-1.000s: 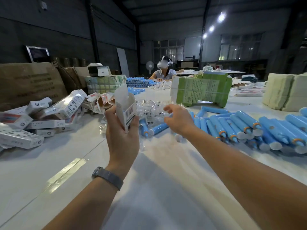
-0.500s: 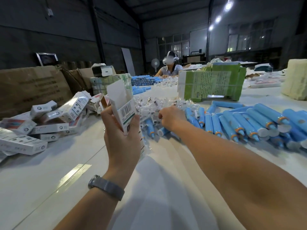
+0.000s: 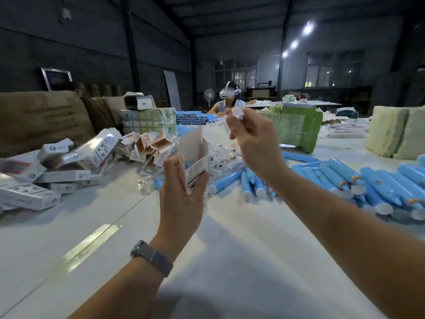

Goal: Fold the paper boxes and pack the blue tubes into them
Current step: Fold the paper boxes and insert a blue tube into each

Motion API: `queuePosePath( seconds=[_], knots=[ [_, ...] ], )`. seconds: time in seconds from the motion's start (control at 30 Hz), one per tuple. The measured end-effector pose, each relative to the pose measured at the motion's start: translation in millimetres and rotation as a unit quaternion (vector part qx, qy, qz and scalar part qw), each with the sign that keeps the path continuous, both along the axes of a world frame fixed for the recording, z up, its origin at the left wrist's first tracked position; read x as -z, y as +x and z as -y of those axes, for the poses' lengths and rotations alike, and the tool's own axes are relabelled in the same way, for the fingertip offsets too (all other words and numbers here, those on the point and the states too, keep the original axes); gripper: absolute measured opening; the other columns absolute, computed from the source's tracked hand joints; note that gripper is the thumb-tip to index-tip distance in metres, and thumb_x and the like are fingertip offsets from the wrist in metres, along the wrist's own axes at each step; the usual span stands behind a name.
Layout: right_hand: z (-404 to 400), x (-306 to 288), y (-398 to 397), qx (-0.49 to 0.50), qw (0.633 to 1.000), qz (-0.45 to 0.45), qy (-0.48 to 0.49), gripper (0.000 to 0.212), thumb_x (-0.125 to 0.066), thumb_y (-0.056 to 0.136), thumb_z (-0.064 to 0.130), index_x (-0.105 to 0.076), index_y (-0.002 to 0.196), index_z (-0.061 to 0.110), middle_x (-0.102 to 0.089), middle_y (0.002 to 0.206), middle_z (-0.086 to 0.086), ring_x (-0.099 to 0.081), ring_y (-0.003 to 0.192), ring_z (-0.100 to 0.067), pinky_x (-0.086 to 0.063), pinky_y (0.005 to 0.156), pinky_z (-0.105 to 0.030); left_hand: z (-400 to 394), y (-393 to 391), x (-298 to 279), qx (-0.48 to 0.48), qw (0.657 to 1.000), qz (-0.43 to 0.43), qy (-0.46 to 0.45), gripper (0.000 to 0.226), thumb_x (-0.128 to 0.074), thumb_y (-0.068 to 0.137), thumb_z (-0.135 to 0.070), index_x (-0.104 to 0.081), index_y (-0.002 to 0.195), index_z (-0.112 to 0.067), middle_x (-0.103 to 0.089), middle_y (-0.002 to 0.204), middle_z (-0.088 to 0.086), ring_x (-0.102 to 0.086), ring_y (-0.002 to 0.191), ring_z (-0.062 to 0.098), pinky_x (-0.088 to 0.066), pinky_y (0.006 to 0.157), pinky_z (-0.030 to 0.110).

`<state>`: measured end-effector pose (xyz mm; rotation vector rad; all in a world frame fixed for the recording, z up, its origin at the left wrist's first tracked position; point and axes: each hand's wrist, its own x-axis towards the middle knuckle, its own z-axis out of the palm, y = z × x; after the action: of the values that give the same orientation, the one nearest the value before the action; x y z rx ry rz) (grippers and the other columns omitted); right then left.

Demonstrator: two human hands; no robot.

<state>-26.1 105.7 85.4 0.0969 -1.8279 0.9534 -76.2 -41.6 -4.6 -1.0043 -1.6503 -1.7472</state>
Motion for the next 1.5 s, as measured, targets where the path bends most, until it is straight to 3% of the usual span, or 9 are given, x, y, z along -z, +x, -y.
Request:
queuePosePath(
  seconds=[0.13,0.3,0.37,0.6,0.8,1.07,1.2,1.33,1.5],
  knots=[
    [15.5,-14.8,49.1,-0.060,0.994,-0.071,-0.061,0.035,-0.062,0.096,0.028,-0.063,0.081,-0.004,-0.043,0.061,-0.008,-0.038,0.055,-0.017,-0.033,0.054,-0.039,-0.4,5.3,0.1,0.011,1.000,-0.001,-0.007,0.036,-0.066,0.082,-0.042,-0.036,0.098,-0.033,-0.061,0.097,-0.009,-0.065,0.085,0.008,-0.054,0.060,0.018],
    [27.3,-13.5,71.1,-0.130,0.987,-0.070,-0.064,0.006,-0.063,0.094,0.010,-0.069,0.096,0.011,-0.063,0.064,-0.001,-0.054,0.051,-0.010,-0.043,0.046,-0.023,-0.5,11.8,-0.9,0.002,0.999,-0.030,-0.036,0.042,-0.071,0.087,-0.029,-0.035,0.092,-0.048,-0.058,0.095,-0.020,-0.062,0.077,0.004,-0.054,0.055,0.025],
    [30.5,-11.7,70.4,-0.141,0.985,-0.079,-0.053,0.023,-0.066,0.090,0.004,-0.062,0.111,0.013,-0.067,0.071,-0.010,-0.058,0.054,-0.015,-0.047,0.048,-0.024,-0.6,13.0,-1.2,-0.006,0.999,-0.033,-0.042,0.045,-0.072,0.088,-0.025,-0.035,0.092,-0.051,-0.058,0.091,-0.018,-0.060,0.073,0.006,-0.052,0.055,0.028],
    [33.3,1.1,62.8,-0.067,0.992,-0.095,0.055,0.034,-0.073,0.087,0.011,-0.048,0.098,0.032,-0.065,0.075,0.008,-0.066,0.071,-0.014,-0.056,0.061,-0.038,-1.6,15.9,2.4,0.000,0.996,-0.060,-0.061,0.050,-0.074,0.088,-0.021,-0.036,0.094,-0.053,-0.060,0.096,-0.019,-0.062,0.082,0.004,-0.052,0.059,0.018],
    [23.1,11.0,57.3,0.042,0.967,-0.130,0.214,0.018,-0.073,0.088,0.019,-0.059,0.096,0.011,-0.061,0.088,0.010,-0.063,0.078,-0.013,-0.050,0.060,-0.026,-1.3,19.9,-0.6,0.007,0.997,-0.056,-0.051,0.044,-0.072,0.086,-0.029,-0.036,0.094,-0.054,-0.060,0.096,-0.027,-0.063,0.084,-0.002,-0.048,0.057,0.011],
    [10.9,25.8,50.6,0.073,0.948,-0.040,0.306,0.027,-0.061,0.095,0.029,-0.071,0.086,0.006,-0.060,0.102,-0.007,-0.056,0.092,-0.025,-0.048,0.068,-0.040,-2.0,19.6,0.9,0.019,0.998,-0.037,-0.050,0.036,-0.070,0.084,-0.038,-0.038,0.098,-0.048,-0.065,0.091,-0.010,-0.067,0.080,0.014,-0.055,0.061,0.032],
    [12.5,23.7,55.1,0.088,0.919,0.015,0.384,0.036,-0.050,0.097,0.041,-0.076,0.094,0.016,-0.058,0.113,-0.005,-0.054,0.098,-0.024,-0.050,0.065,-0.044,-1.0,20.9,-1.5,0.041,0.997,-0.033,-0.051,0.036,-0.068,0.081,-0.043,-0.038,0.100,-0.048,-0.067,0.093,-0.013,-0.068,0.082,0.007,-0.053,0.059,0.018],
    [12.8,23.2,53.9,-0.017,0.954,0.023,0.297,0.020,-0.062,0.093,0.026,-0.064,0.109,0.015,-0.056,0.113,0.001,-0.059,0.096,-0.016,-0.052,0.072,-0.038,1.1,21.8,-4.7,0.062,0.997,-0.011,-0.043,0.041,-0.073,0.085,-0.042,-0.037,0.103,-0.047,-0.068,0.096,-0.012,-0.070,0.084,0.012,-0.059,0.067,0.034],
    [16.8,25.8,51.0,-0.172,0.981,0.088,0.032,0.043,-0.072,0.085,0.011,-0.045,0.108,0.034,-0.059,0.101,0.027,-0.063,0.083,-0.005,-0.057,0.077,-0.035,3.7,26.2,-7.6,0.142,0.989,0.000,-0.036,0.047,-0.065,0.092,-0.037,-0.027,0.115,-0.050,-0.065,0.116,0.004,-0.068,0.100,0.022,-0.059,0.084,0.050]
  ],
)
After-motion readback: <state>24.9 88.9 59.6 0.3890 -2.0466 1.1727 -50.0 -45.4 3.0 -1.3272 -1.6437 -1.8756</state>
